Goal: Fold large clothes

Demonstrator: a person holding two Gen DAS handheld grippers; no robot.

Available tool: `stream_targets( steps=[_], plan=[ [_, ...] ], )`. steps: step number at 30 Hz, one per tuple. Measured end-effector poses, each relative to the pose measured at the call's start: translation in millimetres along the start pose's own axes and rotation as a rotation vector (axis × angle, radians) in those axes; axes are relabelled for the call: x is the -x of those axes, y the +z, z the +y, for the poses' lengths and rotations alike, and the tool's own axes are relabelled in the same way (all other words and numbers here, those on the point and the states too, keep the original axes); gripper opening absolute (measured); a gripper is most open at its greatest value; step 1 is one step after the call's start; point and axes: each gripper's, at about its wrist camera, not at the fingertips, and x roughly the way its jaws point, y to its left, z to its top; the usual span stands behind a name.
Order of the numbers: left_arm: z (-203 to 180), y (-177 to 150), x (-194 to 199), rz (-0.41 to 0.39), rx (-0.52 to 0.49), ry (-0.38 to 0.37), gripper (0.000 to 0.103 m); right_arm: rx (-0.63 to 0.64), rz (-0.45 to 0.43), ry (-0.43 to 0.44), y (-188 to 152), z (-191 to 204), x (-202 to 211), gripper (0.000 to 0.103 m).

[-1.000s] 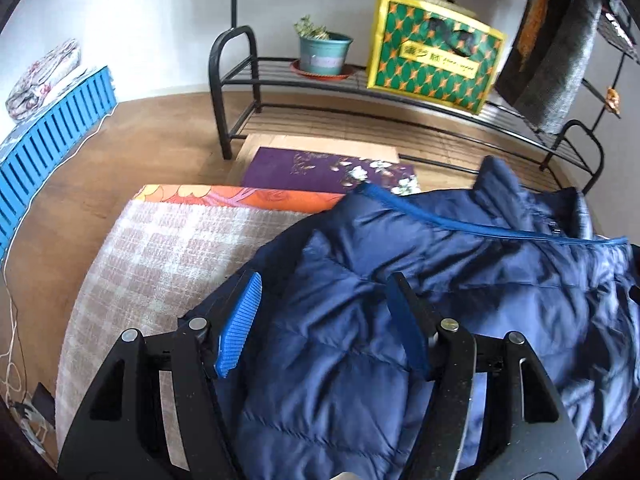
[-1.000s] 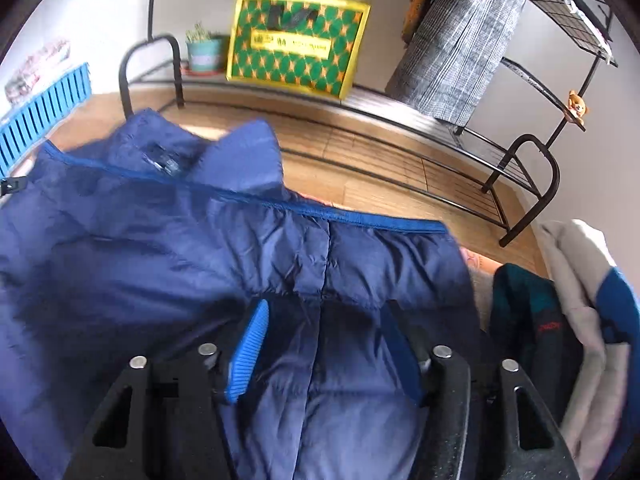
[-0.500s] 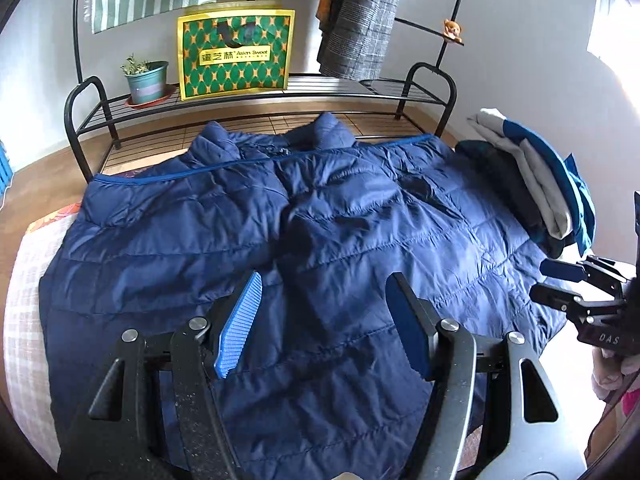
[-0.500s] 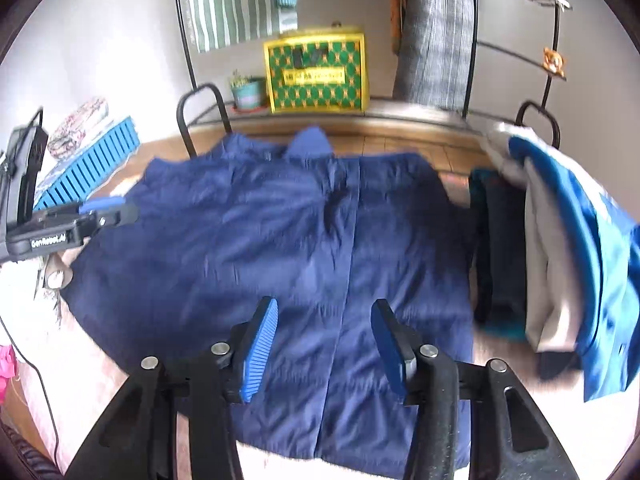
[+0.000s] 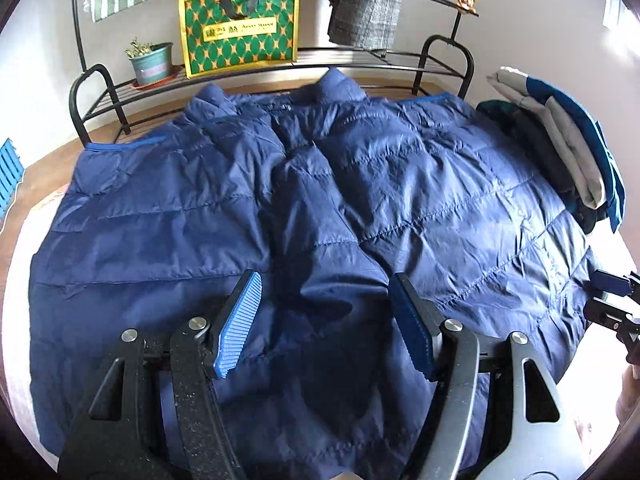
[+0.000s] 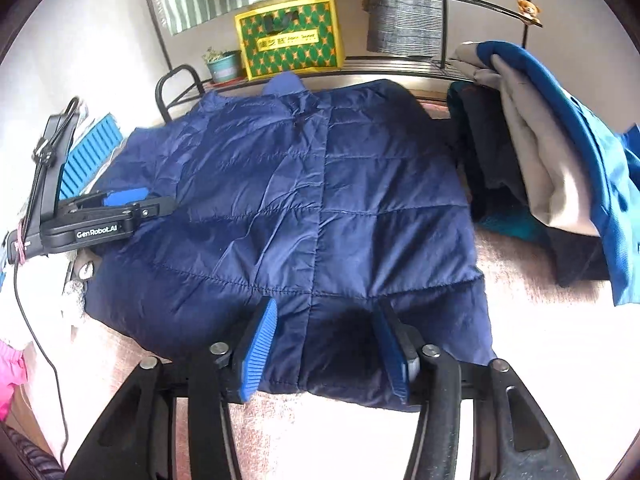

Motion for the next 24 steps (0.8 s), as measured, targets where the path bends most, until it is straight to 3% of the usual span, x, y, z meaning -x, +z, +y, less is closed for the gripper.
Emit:
stream_targets(
  steps=[3, 7, 11, 16, 18, 20, 23, 24],
  plan=[
    [3.5, -11.4, 28.8, -0.029, 0.023, -0.022, 0.069, -0.105, -0.032, -0.012, -12.5, -21.9, 18.6, 0.074],
    [-9.2, -35.5, 49.3, -0.04, -0.049, -0.022, 0.069, -0.246, -0.017, 0.007, -27.1, -46.5, 22.1, 0.085],
    [-19.7, -49.6, 38.1, -0.008, -0.093, 0.005, 0.069, -0.376, 0.031, 0.051, -30.4, -62.0, 3.6, 0.085],
    [-16.8, -59.7, 15.8, 0.028, -0.06, 0.006, 0.069, -0.422, 0.031, 0.054, -20.0, -63.5, -17.5, 0.085],
    [-19.0, -64.0, 12.0, 0.011, -0.076, 0.01, 0.069, -0.39, 0.033, 0.023, -10.8, -56.8, -24.5, 0.071],
    [-19.1, -64.7, 10.8, 0.011, -0.088, 0.008, 0.069, -0.342, 0.053, -0.002, -1.4, -45.9, -29.7, 0.038],
    [-11.0, -58.7, 19.6, 0.041, -0.042, -0.037, 0.068, -0.226, 0.045, -0.1, 14.7, -21.4, -21.4, 0.017],
    [-5.9, -56.3, 28.2, 0.038, -0.02, -0.055, 0.068, -0.186, 0.03, -0.119, 19.8, -12.7, -14.2, 0.015]
  ],
)
